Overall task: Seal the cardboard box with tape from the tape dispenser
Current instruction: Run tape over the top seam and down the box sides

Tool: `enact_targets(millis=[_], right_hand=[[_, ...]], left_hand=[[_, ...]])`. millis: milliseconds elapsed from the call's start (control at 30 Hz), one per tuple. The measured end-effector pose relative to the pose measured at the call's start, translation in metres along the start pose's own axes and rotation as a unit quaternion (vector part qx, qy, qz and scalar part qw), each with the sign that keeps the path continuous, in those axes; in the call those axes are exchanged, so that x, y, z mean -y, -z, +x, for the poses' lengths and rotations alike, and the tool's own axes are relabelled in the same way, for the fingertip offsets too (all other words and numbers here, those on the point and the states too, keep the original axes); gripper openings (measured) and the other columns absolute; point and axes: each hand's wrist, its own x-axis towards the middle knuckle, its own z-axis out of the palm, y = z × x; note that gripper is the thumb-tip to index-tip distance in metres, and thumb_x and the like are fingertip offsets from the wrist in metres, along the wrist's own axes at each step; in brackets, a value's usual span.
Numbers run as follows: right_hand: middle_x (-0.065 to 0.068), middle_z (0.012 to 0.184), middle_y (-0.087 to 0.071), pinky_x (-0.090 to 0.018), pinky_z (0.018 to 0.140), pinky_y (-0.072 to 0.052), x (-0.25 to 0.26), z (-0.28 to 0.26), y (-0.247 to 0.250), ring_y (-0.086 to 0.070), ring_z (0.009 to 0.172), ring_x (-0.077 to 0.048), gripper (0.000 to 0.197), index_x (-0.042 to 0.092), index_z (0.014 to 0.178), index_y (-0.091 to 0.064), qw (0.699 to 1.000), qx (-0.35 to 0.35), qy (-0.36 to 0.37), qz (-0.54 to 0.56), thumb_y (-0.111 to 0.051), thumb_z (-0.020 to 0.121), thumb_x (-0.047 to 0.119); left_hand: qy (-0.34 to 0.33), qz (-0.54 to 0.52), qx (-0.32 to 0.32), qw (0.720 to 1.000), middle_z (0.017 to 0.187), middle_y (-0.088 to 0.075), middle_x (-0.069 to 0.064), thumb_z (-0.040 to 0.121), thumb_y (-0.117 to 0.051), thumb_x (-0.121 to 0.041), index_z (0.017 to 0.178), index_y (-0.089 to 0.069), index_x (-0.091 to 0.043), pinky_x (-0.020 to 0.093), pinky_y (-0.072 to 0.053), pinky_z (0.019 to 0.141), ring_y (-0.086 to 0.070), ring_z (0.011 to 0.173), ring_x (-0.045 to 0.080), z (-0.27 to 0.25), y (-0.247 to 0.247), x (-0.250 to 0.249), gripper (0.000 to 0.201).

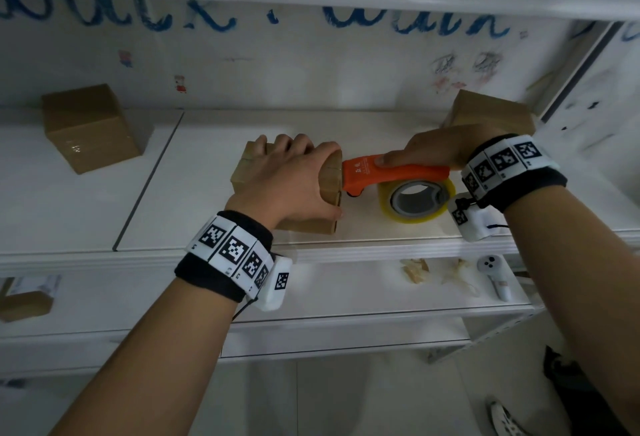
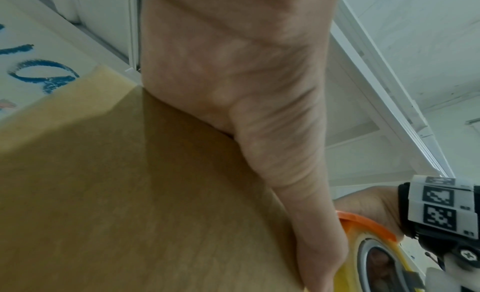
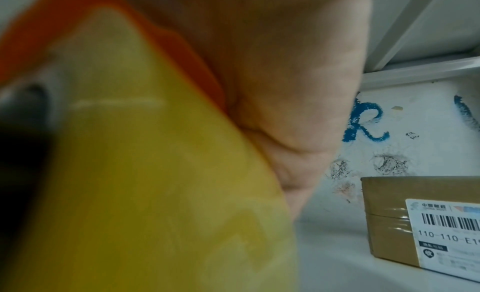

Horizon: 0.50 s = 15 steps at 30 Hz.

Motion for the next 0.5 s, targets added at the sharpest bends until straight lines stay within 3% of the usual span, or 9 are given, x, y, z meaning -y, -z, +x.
enact_targets(millis=[100, 233, 333, 433, 500], right_hand=[[-0.008, 0.098, -0.076, -0.033, 0.090, -0.052, 0.0039, -0.0010, 0.0039, -0.072, 0.096, -0.024, 0.090, 0.015, 0.097, -0.075, 0.999, 0.000, -0.012, -0.036, -0.042, 0.066, 0.093], [-0.006, 0.096, -0.075, -0.033, 0.088, -0.051, 0.0074, -0.0008, 0.0077, -0.071, 0.092, -0.023, 0.085, 0.017, 0.092, -0.073, 0.998, 0.007, -0.019, -0.063, -0.040, 0.071, 0.092], [-0.004, 0.088, -0.072, -0.031, 0.083, -0.048, 0.0074, -0.0005, 0.0075, -0.068, 0.085, -0.020, 0.075, 0.018, 0.087, -0.070, 0.997, 0.002, -0.021, -0.079, -0.039, 0.083, 0.087], [-0.005, 0.093, -0.074, -0.035, 0.091, -0.051, 0.0066, 0.0009, 0.0073, -0.070, 0.091, -0.021, 0.079, 0.018, 0.091, -0.072, 0.996, 0.001, -0.022, -0.084, -0.040, 0.080, 0.089], [-0.005, 0.096, -0.074, -0.034, 0.089, -0.050, 0.0081, 0.0012, 0.0092, -0.070, 0.091, -0.020, 0.080, 0.018, 0.094, -0.073, 0.995, -0.006, -0.025, -0.096, -0.040, 0.079, 0.089]], left_hand=[[0.000, -0.002, 0.002, 1.000, 0.139, -0.046, -0.007, 0.055, -0.062, -0.090, 0.147, -0.028, -0.053, 0.054, -0.020, 0.115, -0.041, 0.131, 0.025, 0.0015, -0.0013, -0.0013, 0.104], [0.001, -0.005, 0.003, 1.000, 0.140, -0.045, -0.005, 0.056, -0.062, -0.089, 0.148, -0.028, -0.051, 0.055, -0.020, 0.115, -0.040, 0.132, 0.026, 0.0033, -0.0024, -0.0004, 0.105], [-0.001, -0.006, 0.002, 1.000, 0.140, -0.046, -0.005, 0.056, -0.062, -0.089, 0.148, -0.028, -0.051, 0.056, -0.020, 0.115, -0.040, 0.132, 0.027, 0.0035, -0.0036, 0.0002, 0.105], [0.000, -0.004, 0.001, 1.000, 0.139, -0.047, -0.005, 0.055, -0.062, -0.090, 0.148, -0.028, -0.052, 0.056, -0.022, 0.115, -0.041, 0.131, 0.027, 0.0042, -0.0040, -0.0002, 0.106], [0.002, -0.003, 0.002, 1.000, 0.139, -0.047, -0.005, 0.053, -0.060, -0.091, 0.148, -0.027, -0.052, 0.057, -0.023, 0.115, -0.041, 0.131, 0.027, 0.0043, -0.0034, 0.0002, 0.107]])
